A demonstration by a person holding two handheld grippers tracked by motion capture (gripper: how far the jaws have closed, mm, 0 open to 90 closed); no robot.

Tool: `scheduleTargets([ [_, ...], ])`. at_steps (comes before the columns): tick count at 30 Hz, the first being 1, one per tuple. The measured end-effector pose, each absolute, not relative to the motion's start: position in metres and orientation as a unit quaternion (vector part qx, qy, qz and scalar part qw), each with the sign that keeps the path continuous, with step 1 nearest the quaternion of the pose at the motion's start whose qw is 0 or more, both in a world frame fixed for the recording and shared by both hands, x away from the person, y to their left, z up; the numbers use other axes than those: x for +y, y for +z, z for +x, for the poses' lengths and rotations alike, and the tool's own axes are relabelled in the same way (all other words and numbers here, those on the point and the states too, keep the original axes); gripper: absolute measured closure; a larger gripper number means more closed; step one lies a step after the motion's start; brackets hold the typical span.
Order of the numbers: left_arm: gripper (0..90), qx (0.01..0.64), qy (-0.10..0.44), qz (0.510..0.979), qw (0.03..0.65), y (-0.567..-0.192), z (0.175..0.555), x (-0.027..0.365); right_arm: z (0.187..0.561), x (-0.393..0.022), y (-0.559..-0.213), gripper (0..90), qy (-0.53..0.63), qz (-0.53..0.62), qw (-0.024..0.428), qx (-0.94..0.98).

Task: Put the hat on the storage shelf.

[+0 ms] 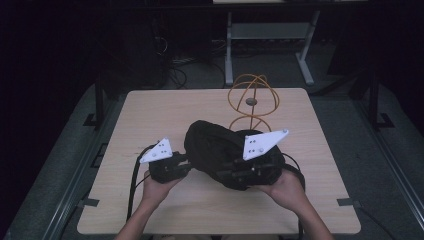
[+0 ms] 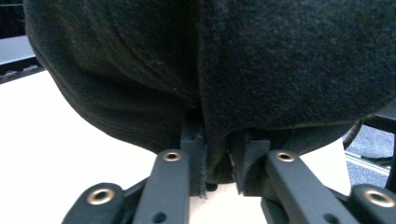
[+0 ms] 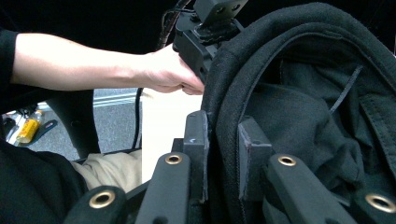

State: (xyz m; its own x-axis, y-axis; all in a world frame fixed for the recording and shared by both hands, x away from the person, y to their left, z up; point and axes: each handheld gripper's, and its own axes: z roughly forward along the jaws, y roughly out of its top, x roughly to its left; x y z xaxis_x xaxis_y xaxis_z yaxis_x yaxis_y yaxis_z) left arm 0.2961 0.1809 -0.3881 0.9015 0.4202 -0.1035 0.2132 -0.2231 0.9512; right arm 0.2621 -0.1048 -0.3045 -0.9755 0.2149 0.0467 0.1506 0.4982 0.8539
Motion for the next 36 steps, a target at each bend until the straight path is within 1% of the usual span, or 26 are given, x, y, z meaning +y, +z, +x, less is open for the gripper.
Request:
scheduleTargets([
  [11,85.1,0.211,0.098,0.769,0.595,-0.374,0.293,0.19,0.265,-0.108,-0.306,75.9,0.511,0.111,0.017,0.852],
  [17,85.6,0.213,0.106,0.761,0.603,-0.352,0.293,0.197,0.27,-0.114,-0.303,71.7,0.533,0.122,0.012,0.837],
  [20,85.8,0.208,0.114,0.768,0.594,-0.337,0.295,0.2,0.276,-0.117,-0.304,69.6,0.541,0.129,-0.003,0.831],
  [21,85.9,0.208,0.114,0.768,0.594,-0.337,0.295,0.2,0.276,-0.117,-0.304,69.6,0.541,0.129,-0.003,0.831],
  [25,85.9,0.208,0.119,0.771,0.59,-0.326,0.297,0.203,0.286,-0.119,-0.306,67.3,0.558,0.135,-0.025,0.818],
  [26,85.9,0.209,0.121,0.77,0.591,-0.318,0.298,0.204,0.287,-0.12,-0.306,65.4,0.565,0.137,-0.028,0.813],
  [27,86.0,0.209,0.121,0.77,0.591,-0.318,0.298,0.204,0.287,-0.12,-0.306,65.4,0.565,0.137,-0.028,0.813],
  [29,86.0,0.208,0.122,0.768,0.593,-0.311,0.298,0.206,0.29,-0.124,-0.306,60.1,0.578,0.145,-0.034,0.802],
  [30,86.0,0.206,0.126,0.771,0.59,-0.303,0.299,0.205,0.292,-0.127,-0.306,53.0,0.585,0.152,-0.034,0.796],
  [31,86.0,0.206,0.126,0.771,0.59,-0.303,0.299,0.205,0.292,-0.127,-0.306,53.0,0.585,0.152,-0.034,0.796],
  [32,86.1,0.204,0.131,0.776,0.582,-0.296,0.3,0.205,0.292,-0.132,-0.307,47.6,0.589,0.161,-0.032,0.791],
  [33,86.1,0.204,0.131,0.776,0.582,-0.296,0.3,0.205,0.292,-0.132,-0.307,47.6,0.589,0.161,-0.032,0.791],
  [34,86.1,0.201,0.134,0.782,0.575,-0.293,0.301,0.204,0.292,-0.136,-0.308,41.4,0.59,0.17,-0.026,0.789],
  [35,86.1,0.201,0.134,0.782,0.575,-0.293,0.301,0.204,0.292,-0.136,-0.308,41.4,0.59,0.17,-0.026,0.789],
  [36,86.2,0.202,0.135,0.786,0.569,-0.29,0.302,0.206,0.292,-0.143,-0.311,37.0,0.59,0.183,-0.016,0.786],
])
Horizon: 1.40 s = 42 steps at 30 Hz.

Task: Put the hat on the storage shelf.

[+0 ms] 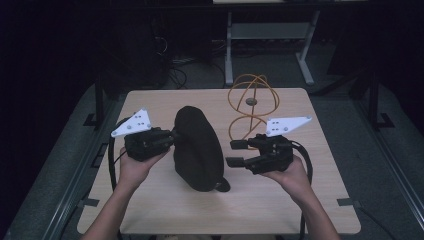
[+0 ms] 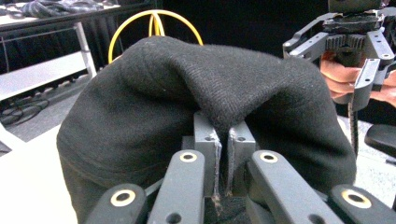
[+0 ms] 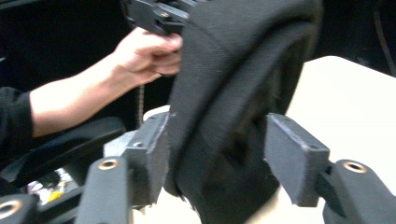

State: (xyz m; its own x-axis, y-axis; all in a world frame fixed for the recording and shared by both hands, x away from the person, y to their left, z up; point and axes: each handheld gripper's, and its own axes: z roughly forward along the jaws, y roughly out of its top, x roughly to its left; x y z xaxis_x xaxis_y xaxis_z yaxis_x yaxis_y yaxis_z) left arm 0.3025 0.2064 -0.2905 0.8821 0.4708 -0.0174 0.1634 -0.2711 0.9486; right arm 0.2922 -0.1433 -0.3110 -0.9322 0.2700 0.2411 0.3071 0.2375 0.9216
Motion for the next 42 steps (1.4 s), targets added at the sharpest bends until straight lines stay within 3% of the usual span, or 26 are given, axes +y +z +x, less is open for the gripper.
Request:
scheduleTargets([
  [11,86.2,0.229,0.121,0.788,0.558,-0.286,0.313,0.223,0.29,-0.181,-0.345,30.3,-0.545,-0.237,-0.026,-0.804],
  [22,86.2,0.239,0.121,0.792,0.549,-0.278,0.325,0.225,0.292,-0.214,-0.376,28.7,-0.523,-0.29,-0.033,-0.801],
  [42,86.3,0.249,0.121,0.788,0.55,-0.254,0.349,0.226,0.295,-0.247,-0.399,26.3,-0.501,-0.335,-0.06,-0.795],
])
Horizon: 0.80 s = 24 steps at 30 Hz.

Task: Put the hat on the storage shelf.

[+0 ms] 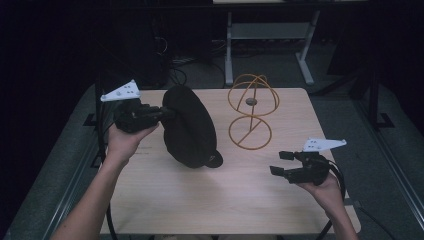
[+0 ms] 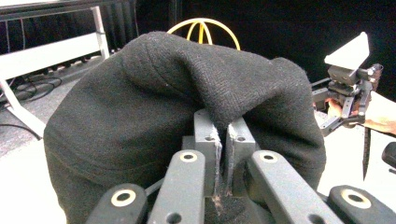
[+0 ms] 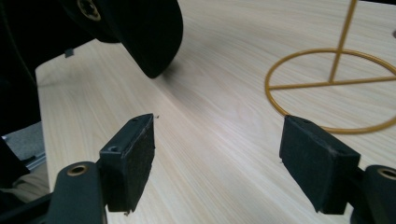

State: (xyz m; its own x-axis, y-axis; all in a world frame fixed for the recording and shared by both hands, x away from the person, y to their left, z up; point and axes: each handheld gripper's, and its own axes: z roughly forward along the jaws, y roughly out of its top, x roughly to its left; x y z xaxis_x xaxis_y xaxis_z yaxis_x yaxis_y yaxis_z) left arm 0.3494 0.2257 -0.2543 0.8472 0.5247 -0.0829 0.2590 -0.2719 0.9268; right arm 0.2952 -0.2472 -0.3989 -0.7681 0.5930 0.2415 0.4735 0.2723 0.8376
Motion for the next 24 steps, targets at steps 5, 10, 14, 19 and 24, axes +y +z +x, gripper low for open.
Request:
scheduleTargets([
  [5,86.3,0.245,0.119,0.79,0.549,-0.247,0.355,0.222,0.295,-0.254,-0.402,26.3,0.498,0.342,0.062,0.794],
  [10,86.3,0.242,0.119,0.791,0.55,-0.238,0.364,0.214,0.296,-0.262,-0.404,26.3,0.501,0.35,0.068,0.788],
  [14,86.3,0.235,0.12,0.793,0.549,-0.23,0.371,0.206,0.296,-0.268,-0.404,26.1,0.505,0.355,0.074,0.783],
  [19,86.4,0.228,0.118,0.795,0.549,-0.218,0.383,0.193,0.294,-0.273,-0.405,26.0,0.503,0.363,0.083,0.779],
  [24,86.5,0.221,0.116,0.797,0.551,-0.208,0.395,0.179,0.295,-0.278,-0.407,26.0,0.506,0.369,0.088,0.775],
])
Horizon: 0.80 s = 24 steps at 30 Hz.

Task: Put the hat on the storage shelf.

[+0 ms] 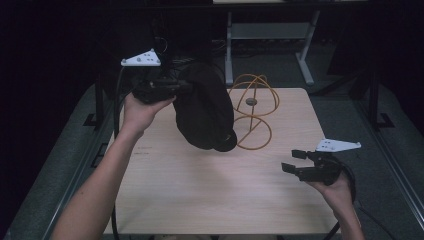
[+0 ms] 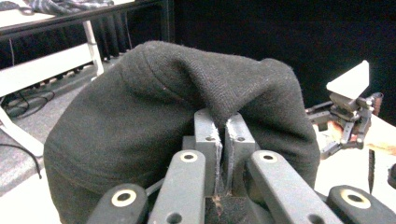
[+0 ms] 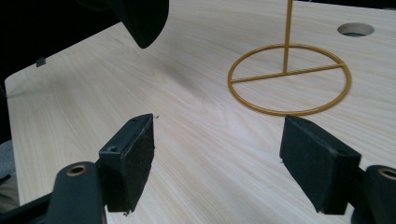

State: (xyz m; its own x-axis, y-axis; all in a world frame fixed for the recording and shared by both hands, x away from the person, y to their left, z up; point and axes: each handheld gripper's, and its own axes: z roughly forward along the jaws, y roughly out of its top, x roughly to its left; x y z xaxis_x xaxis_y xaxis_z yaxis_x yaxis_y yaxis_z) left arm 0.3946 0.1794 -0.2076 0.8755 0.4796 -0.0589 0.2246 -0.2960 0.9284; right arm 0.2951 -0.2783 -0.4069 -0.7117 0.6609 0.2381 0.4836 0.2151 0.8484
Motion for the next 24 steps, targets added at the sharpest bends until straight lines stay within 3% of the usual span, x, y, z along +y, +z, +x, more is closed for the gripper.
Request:
scheduleTargets([
  [24,87.4,0.18,0.114,0.816,0.538,-0.149,0.448,0.084,0.292,-0.29,-0.404,25.2,0.528,0.373,0.1,0.756],
])
